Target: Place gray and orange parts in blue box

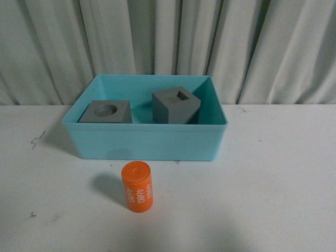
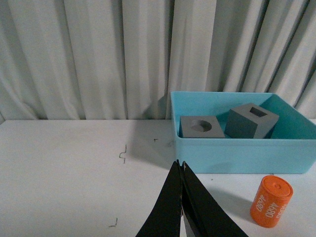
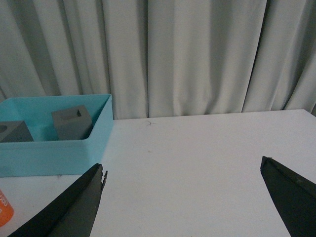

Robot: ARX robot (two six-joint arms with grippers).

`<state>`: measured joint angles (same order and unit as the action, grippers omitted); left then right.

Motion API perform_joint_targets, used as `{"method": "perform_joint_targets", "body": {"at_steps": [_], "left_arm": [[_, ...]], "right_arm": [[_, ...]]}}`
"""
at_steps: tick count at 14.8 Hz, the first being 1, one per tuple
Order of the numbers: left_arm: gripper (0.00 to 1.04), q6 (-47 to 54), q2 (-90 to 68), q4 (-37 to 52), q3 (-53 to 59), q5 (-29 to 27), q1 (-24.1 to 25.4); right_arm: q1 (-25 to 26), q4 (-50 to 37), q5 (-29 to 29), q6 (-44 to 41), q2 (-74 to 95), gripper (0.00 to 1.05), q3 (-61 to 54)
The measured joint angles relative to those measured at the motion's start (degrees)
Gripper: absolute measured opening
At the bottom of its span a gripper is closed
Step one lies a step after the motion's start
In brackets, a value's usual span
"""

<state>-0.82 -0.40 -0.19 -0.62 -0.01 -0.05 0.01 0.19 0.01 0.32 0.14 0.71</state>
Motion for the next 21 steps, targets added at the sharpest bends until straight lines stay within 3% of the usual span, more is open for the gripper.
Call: {"method": "perform_joint_targets", "body": {"at_steps": [2,3,6,10,11,13,14,15,16,17,21], "left_arm": [[0.02,0.0,0.0,0.0,0.0,0.0,0.0],[0.08,0.0,0.0,0.0,0.0,0.0,0.0],[0.5,0.0,0.0,0.0,0.0,0.0,0.0],[0.95,0.0,0.0,0.0,0.0,0.0,0.0],[0.99,0.0,0.0,0.0,0.0,0.0,0.0],[0.98,0.0,0.0,0.0,0.0,-0.1,0.0],[0.98,0.0,0.0,0.0,0.0,0.0,0.0],[0.98,0.0,0.0,0.0,0.0,0.0,0.0],[0.98,0.0,0.0,0.0,0.0,0.0,0.0],[0.98,0.0,0.0,0.0,0.0,0.0,0.0],[0.98,0.0,0.0,0.0,0.0,0.0,0.0]], "right_arm": [[0.0,0.0,0.0,0.0,0.0,0.98,0.0],[0.0,0.0,0.0,0.0,0.0,0.98,0.0],[0.0,0.0,0.0,0.0,0.0,0.98,0.0],[0.0,0.0,0.0,0.0,0.0,0.98,0.0],[0.0,0.0,0.0,0.0,0.0,0.98,0.0],[-1.6,15.0,6.1,6.5,13.4,0.98,7.4],[1.6,11.2,2.6,8.6,23.7,0.98,10.7],[5.7,-2.7,-9.7,5.6,41.2,0.98,19.3],[1.0,-6.0,-23.6,-7.7,66.8,0.98,33.6],[-8.2,-0.6,-26.7,-19.0,87.0,0.98,48.6],[-21.1,6.2,-25.0,-24.9,103.8,0.98,63.1]]}}
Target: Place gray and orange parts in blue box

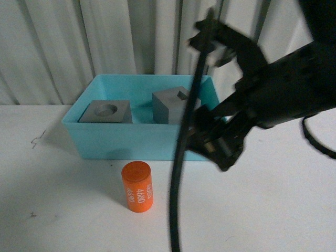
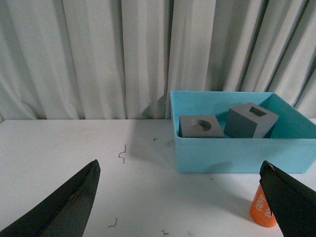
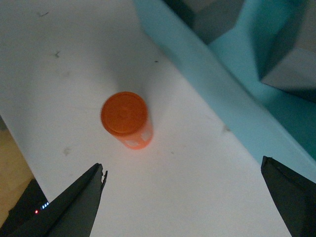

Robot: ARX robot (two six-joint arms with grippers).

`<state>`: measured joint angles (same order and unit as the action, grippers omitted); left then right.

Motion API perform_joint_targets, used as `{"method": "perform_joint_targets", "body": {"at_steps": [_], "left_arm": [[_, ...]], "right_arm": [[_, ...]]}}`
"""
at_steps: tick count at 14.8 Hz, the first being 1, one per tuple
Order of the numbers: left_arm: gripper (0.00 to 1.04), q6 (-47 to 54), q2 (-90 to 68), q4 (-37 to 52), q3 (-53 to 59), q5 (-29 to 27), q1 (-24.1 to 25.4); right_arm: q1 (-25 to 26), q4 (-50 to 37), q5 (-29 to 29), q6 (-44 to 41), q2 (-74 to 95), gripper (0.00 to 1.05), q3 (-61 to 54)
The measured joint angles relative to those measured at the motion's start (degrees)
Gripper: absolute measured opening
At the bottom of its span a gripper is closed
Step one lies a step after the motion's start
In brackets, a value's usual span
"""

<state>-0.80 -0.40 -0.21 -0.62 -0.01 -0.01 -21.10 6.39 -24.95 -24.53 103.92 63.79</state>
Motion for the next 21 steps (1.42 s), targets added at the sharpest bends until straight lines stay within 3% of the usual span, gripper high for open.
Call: {"method": "perform_joint_targets", "body": {"at_steps": [4,21], "left_arm": [[0.98,0.0,0.0,0.0,0.0,0.0,0.0],[0.98,0.0,0.0,0.0,0.0,0.0,0.0]], "right_arm": [[-7.7,1.8,2.3,-1.7,9.6,0.98,10.2],[-12.2,3.9,4.5,-3.5,18.8,0.98,17.8]]}}
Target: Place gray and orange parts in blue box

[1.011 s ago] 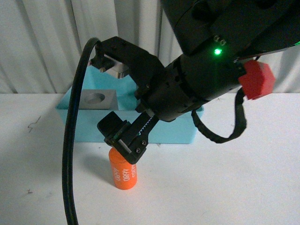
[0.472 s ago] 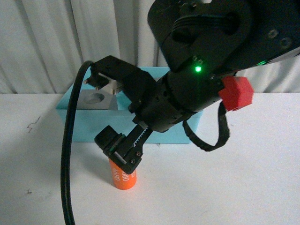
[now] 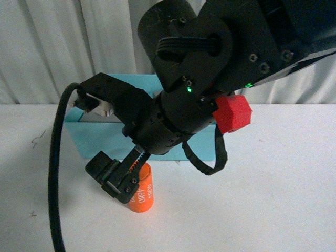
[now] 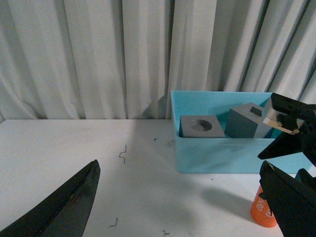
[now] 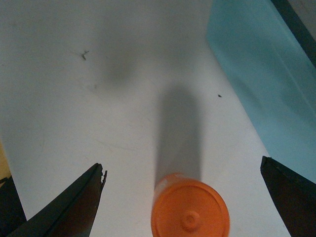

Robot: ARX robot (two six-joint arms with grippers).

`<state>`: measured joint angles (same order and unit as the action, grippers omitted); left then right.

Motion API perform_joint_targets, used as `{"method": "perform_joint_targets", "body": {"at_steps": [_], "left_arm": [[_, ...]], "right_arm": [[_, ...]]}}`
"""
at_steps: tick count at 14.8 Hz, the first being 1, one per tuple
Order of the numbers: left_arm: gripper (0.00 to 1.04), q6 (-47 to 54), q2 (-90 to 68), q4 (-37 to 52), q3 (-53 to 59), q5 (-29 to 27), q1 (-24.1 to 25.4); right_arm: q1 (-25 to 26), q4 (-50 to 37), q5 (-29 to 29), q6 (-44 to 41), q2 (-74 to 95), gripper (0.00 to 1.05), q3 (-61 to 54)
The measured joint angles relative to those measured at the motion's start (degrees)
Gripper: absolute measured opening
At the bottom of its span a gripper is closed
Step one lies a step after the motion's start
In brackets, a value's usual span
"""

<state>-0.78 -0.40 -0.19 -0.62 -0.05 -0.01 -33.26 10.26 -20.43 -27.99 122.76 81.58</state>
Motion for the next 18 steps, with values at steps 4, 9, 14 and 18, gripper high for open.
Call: {"method": "perform_joint_targets", "body": {"at_steps": [4,9,14,18], "left_arm": [[0.98,0.0,0.0,0.0,0.0,0.0,0.0],[0.98,0.0,0.0,0.0,0.0,0.0,0.0],[0.98,0.0,0.0,0.0,0.0,0.0,0.0],[0.98,0.0,0.0,0.0,0.0,0.0,0.0]], "right_arm": [[-1.3,-0.8,3.8,2.5,6.5,0.98,2.5],[-1.2,0.3,4.7,2.9,6.6,0.72,2.4],[-1.2,0.1,4.9,3.1,5.4,0.46,1.4],[1.6,-12.3,5.0,11.0,-7.5,0.46,0.2]]}}
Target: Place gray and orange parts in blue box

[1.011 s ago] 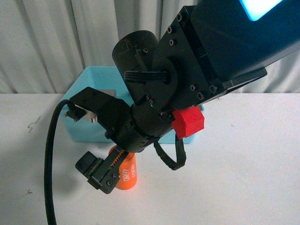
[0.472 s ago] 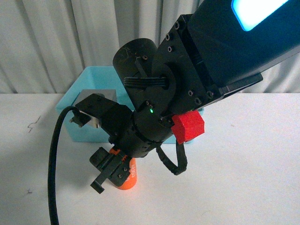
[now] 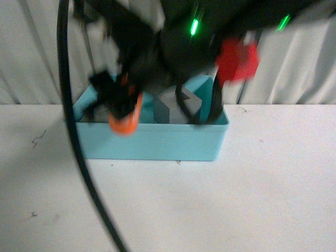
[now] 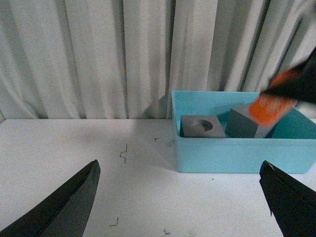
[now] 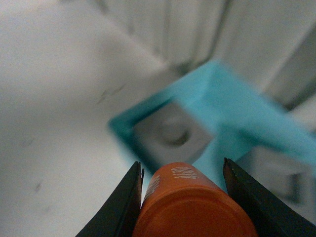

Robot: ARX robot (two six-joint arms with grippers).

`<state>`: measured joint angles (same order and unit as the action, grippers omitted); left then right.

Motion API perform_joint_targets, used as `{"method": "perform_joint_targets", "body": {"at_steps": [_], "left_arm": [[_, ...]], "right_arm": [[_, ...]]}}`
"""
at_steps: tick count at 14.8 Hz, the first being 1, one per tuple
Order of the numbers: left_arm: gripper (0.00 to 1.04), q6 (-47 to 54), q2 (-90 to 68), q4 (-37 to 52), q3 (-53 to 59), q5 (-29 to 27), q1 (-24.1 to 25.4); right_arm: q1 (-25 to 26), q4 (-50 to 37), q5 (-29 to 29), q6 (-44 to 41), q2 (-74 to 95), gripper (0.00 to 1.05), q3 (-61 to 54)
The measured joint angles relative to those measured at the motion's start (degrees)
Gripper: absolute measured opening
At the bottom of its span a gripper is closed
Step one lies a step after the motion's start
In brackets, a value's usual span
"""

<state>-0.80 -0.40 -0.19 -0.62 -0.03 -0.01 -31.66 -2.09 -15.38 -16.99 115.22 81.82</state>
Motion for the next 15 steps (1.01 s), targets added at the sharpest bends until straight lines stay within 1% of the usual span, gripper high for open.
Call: {"method": "perform_joint_targets", "body": {"at_steps": [1,3,4,5,7,10,12,15], "left_arm": [[0.98,0.0,0.0,0.0,0.0,0.0,0.0],[0.98,0.0,0.0,0.0,0.0,0.0,0.0],[0.98,0.0,0.0,0.0,0.0,0.0,0.0],[0.98,0.0,0.0,0.0,0.0,0.0,0.0],[0.98,0.0,0.0,0.0,0.0,0.0,0.0],[0.98,0.0,0.0,0.0,0.0,0.0,0.0],[0.98,0.0,0.0,0.0,0.0,0.0,0.0],[0.98,0.0,0.0,0.0,0.0,0.0,0.0]], "right_arm": [[2.3,-1.3,2.0,1.5,-2.6,0.46,3.9],[7.1,-0.3,6.1,2.7,-1.4,0.46,13.0],[8.6,2.0,7.5,3.7,2.7,0.46,17.6],[8.8,4.7,8.0,4.9,7.9,0.46,21.2],[6.1,9.2,8.2,7.2,16.4,0.46,27.5],[2.7,11.1,8.4,9.7,19.0,0.46,32.9],[2.4,13.2,11.1,13.1,23.6,0.46,33.9],[2.1,14.2,11.8,14.6,24.6,0.46,34.3]]}}
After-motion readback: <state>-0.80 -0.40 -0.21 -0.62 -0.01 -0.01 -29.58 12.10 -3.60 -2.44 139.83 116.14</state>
